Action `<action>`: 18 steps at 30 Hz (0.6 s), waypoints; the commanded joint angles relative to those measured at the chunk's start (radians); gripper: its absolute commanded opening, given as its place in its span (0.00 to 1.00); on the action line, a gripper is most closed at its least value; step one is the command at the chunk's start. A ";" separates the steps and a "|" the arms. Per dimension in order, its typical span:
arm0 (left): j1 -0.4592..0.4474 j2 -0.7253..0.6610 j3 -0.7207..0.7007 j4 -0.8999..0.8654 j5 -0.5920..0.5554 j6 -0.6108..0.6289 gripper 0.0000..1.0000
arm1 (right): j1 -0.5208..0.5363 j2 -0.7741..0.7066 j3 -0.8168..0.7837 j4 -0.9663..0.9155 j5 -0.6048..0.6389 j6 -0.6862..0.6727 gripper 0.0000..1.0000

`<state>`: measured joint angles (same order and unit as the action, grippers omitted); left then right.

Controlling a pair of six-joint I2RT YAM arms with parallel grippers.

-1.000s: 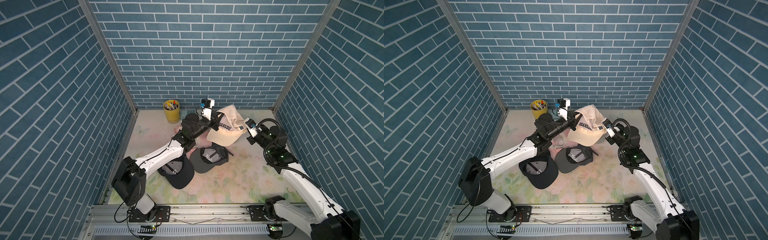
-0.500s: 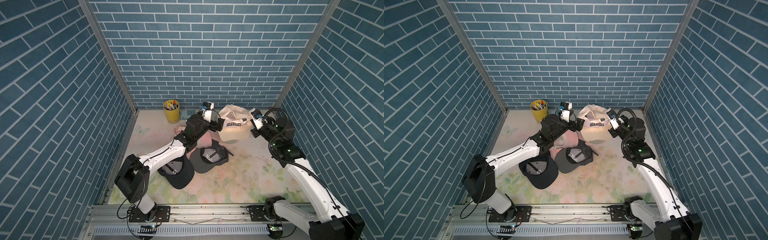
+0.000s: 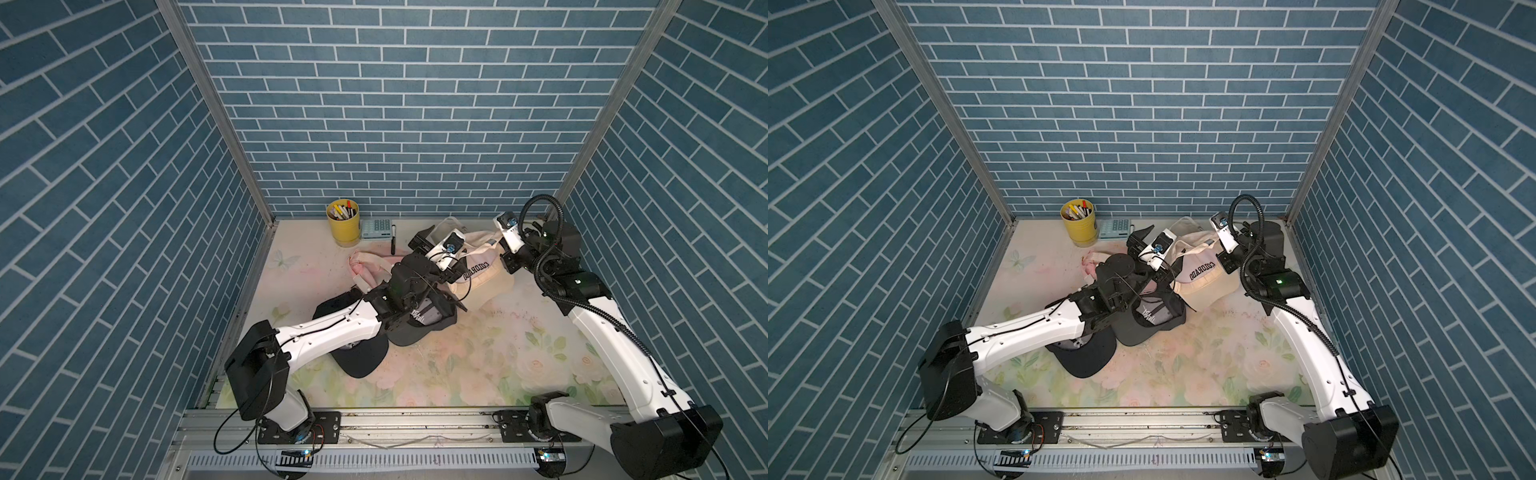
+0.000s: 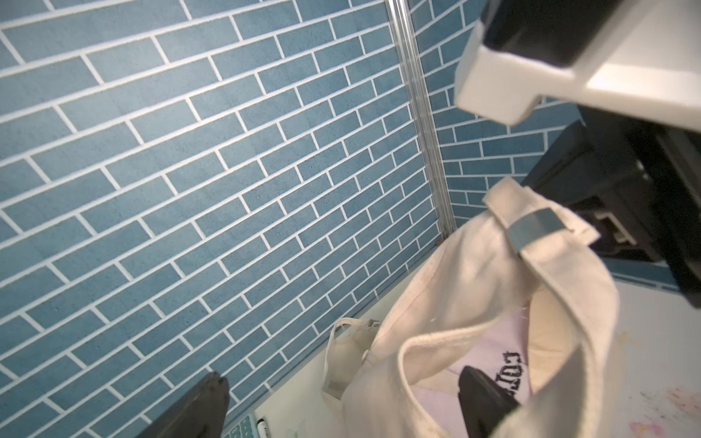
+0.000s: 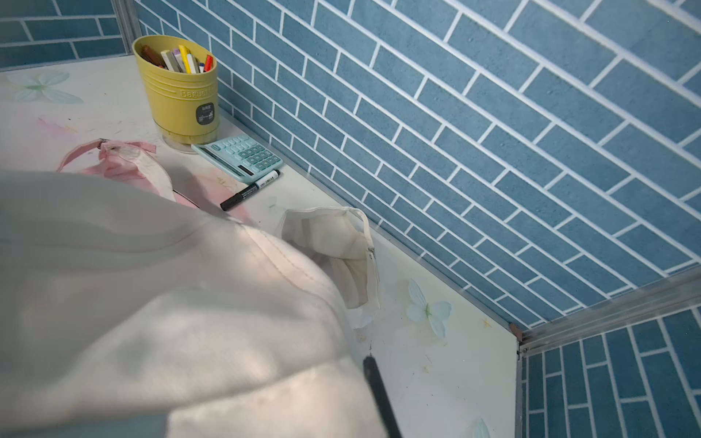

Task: Open the adjustable buckle of the baseball cap
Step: Pick up the baseball cap from the center of the board.

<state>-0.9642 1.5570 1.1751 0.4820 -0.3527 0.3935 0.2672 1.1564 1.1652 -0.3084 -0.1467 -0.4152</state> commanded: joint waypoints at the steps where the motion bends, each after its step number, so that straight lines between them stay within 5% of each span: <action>1: 0.006 -0.025 -0.024 -0.030 -0.023 0.051 1.00 | -0.003 0.005 0.054 -0.035 0.052 0.041 0.00; 18: -0.057 0.109 0.175 -0.043 0.135 0.095 1.00 | 0.000 0.036 0.112 -0.112 0.028 0.134 0.00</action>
<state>-1.0199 1.6291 1.3048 0.4179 -0.2577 0.4873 0.2672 1.1976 1.2366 -0.4023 -0.1051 -0.3256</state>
